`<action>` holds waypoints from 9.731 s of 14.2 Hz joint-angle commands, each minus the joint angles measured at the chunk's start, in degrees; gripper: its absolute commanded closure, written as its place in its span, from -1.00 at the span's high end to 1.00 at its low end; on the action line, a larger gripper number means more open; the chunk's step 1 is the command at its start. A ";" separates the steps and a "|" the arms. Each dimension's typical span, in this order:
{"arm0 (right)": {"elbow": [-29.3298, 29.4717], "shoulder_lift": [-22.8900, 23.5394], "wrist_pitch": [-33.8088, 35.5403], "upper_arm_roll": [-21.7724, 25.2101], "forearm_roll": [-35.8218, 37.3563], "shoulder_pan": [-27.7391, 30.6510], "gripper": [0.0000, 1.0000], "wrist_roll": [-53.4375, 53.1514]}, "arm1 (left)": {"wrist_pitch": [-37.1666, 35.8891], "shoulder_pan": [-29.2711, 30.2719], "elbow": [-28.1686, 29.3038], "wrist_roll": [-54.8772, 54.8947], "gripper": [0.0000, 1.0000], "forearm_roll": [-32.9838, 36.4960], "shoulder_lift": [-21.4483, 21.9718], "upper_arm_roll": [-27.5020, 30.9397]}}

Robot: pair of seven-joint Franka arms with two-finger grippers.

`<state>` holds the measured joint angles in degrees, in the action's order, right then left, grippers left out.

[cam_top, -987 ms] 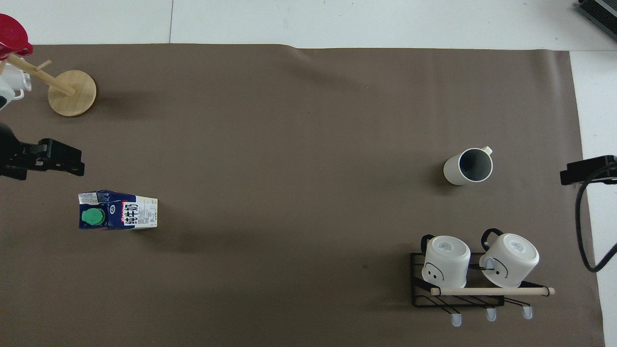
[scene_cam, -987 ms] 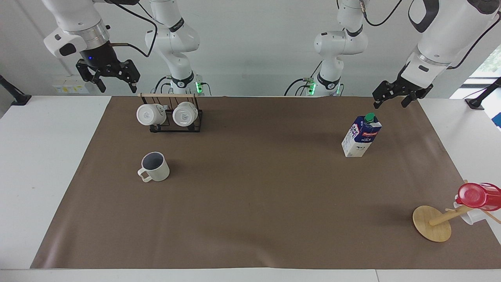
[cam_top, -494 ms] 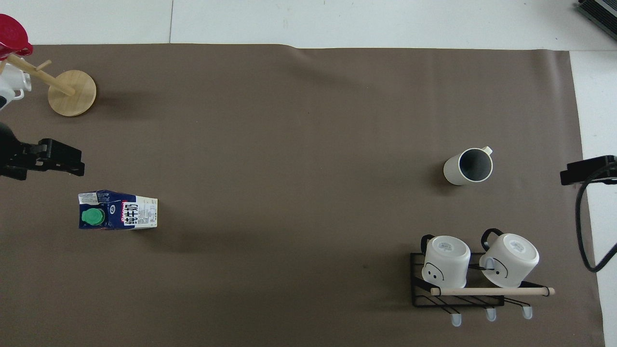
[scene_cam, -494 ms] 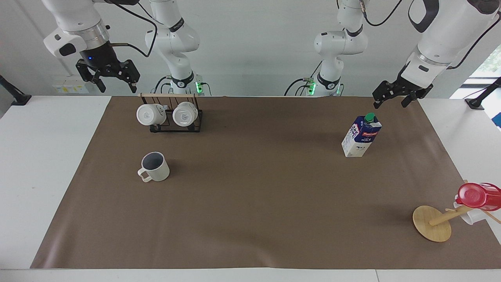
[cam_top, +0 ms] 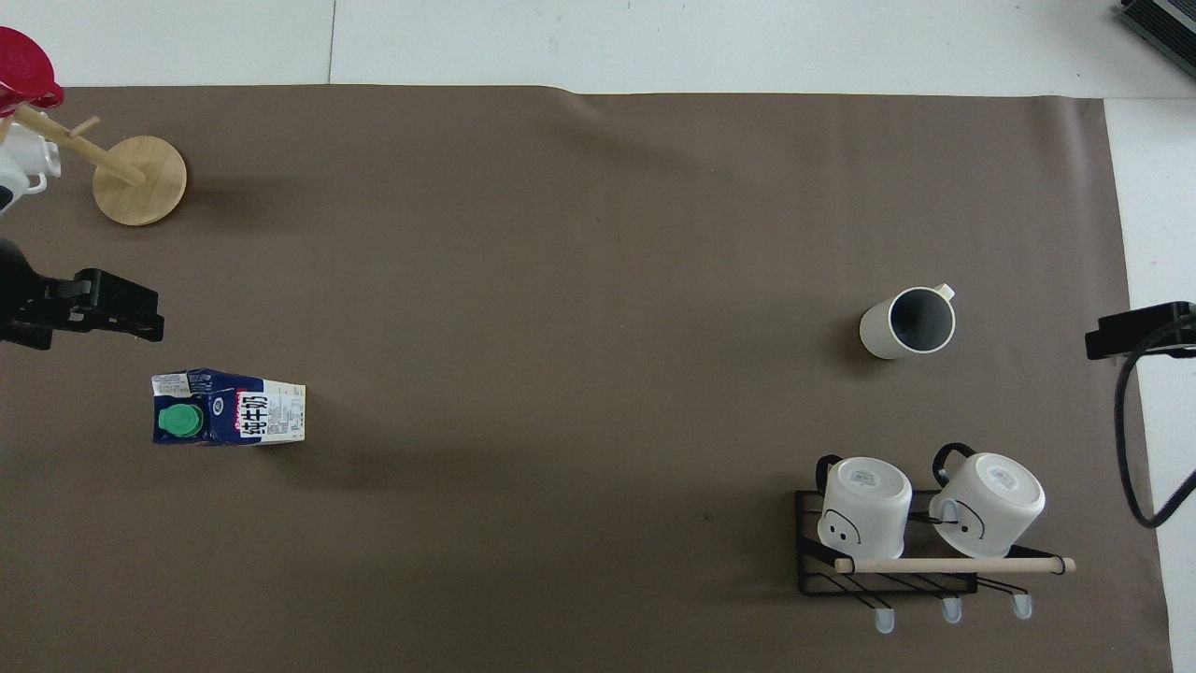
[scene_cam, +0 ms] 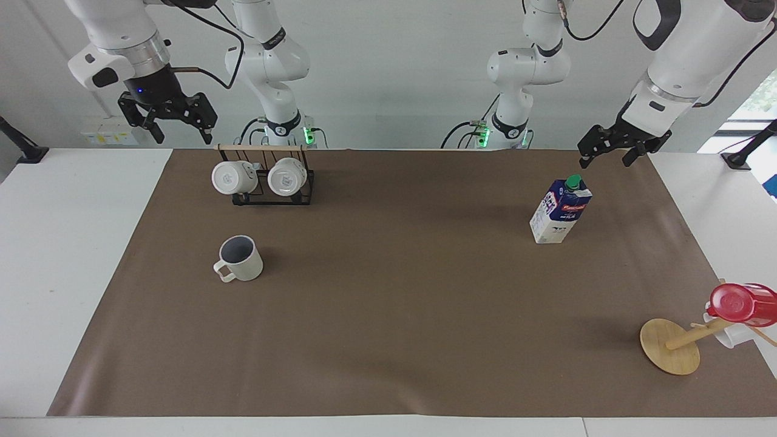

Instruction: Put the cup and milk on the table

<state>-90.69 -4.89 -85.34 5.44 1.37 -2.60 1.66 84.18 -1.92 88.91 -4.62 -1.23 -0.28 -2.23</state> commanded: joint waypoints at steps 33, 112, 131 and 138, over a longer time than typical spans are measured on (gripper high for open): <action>-1.07 -1.97 -0.27 -0.61 -0.41 0.05 1.00 -0.61 | -1.21 -0.19 -0.85 -0.47 1.00 0.61 -0.16 0.21; -13.11 19.04 -38.14 -0.61 0.65 -28.59 -1.00 -60.35 | 11.71 -0.80 18.66 1.37 1.00 0.52 9.33 0.13; -9.68 27.30 -41.84 -0.96 5.92 -37.83 -1.00 -66.10 | 29.64 -0.36 40.89 6.03 1.00 0.70 20.05 0.21; -10.12 27.39 -43.16 -1.14 3.02 -37.74 -1.00 -63.89 | 32.45 -0.01 43.54 6.56 1.00 0.70 20.23 0.30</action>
<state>-101.00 21.95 -127.26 4.39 5.74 -40.49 -64.34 114.66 -1.95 129.83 1.05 -1.23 18.00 -2.24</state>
